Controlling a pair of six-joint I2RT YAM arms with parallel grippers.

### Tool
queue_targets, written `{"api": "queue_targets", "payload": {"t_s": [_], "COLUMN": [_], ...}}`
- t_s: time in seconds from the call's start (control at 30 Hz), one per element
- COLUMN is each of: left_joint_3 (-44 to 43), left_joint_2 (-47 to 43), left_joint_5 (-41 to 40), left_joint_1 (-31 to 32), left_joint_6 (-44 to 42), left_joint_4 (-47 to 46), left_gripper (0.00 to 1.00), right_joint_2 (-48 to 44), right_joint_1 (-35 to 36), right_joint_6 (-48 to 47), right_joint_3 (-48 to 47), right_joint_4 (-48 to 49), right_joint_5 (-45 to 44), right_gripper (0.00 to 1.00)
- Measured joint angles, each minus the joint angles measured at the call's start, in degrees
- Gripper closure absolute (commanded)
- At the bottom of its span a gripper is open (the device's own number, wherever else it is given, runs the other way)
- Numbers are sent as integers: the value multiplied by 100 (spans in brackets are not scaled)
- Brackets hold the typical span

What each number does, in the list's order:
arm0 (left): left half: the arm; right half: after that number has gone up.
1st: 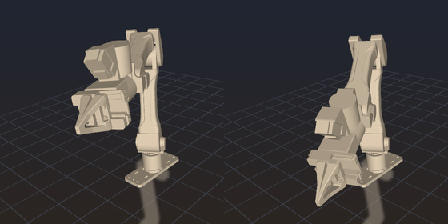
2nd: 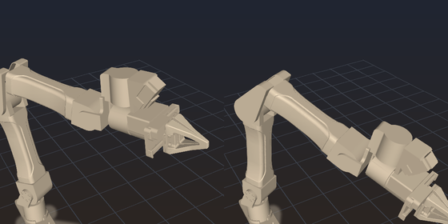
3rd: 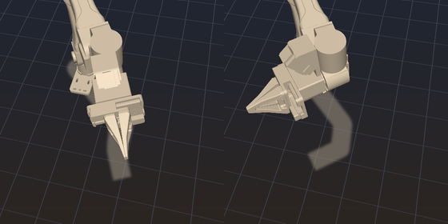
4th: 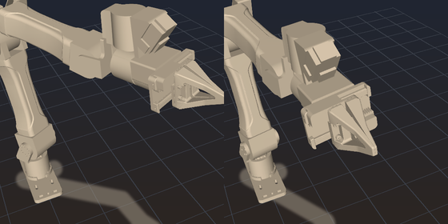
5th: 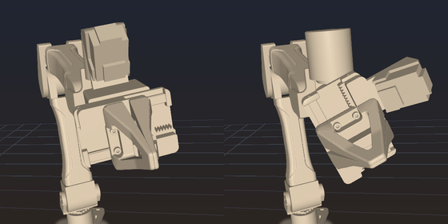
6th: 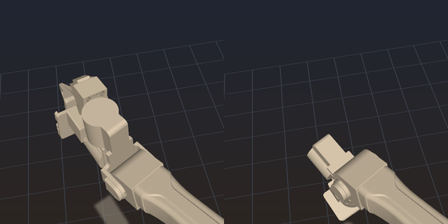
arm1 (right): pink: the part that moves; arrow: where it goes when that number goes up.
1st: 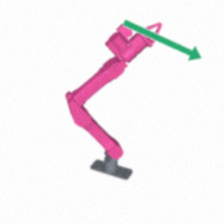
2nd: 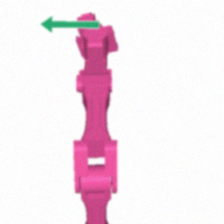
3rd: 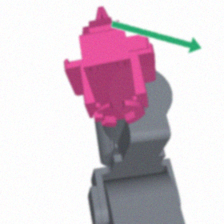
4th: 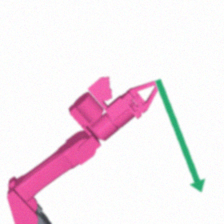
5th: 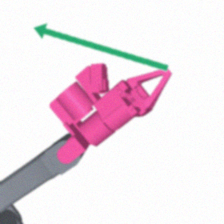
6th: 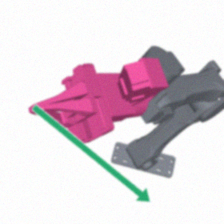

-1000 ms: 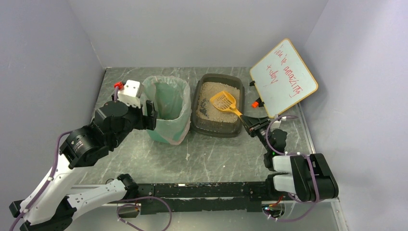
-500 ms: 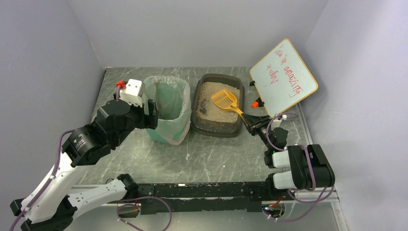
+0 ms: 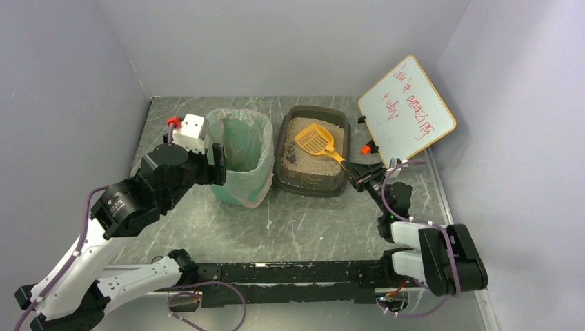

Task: Clean the litter box

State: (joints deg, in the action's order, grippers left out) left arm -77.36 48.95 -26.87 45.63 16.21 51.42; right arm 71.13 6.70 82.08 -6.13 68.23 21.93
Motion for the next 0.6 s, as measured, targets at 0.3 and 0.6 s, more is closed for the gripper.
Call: {"api": "queue_targets", "payload": {"t_s": [0.3,0.6], "left_joint_3": [44,116], "left_joint_2": [-59,-361], "left_joint_5": [-317,-660], "left_joint_1": [0,0], "left_joint_6": [-7,-2], "left_joint_4": [33,35], "left_gripper": [6,3], "right_joint_2": [-1091,-1502], "right_joint_1": [0,81], "right_joint_6": [-404,-1119], "right_joint_3": [-308,-1478], "right_joint_4": [-979,-1937], "right_joint_5": [-26,518], "right_gripper": [100,100]}}
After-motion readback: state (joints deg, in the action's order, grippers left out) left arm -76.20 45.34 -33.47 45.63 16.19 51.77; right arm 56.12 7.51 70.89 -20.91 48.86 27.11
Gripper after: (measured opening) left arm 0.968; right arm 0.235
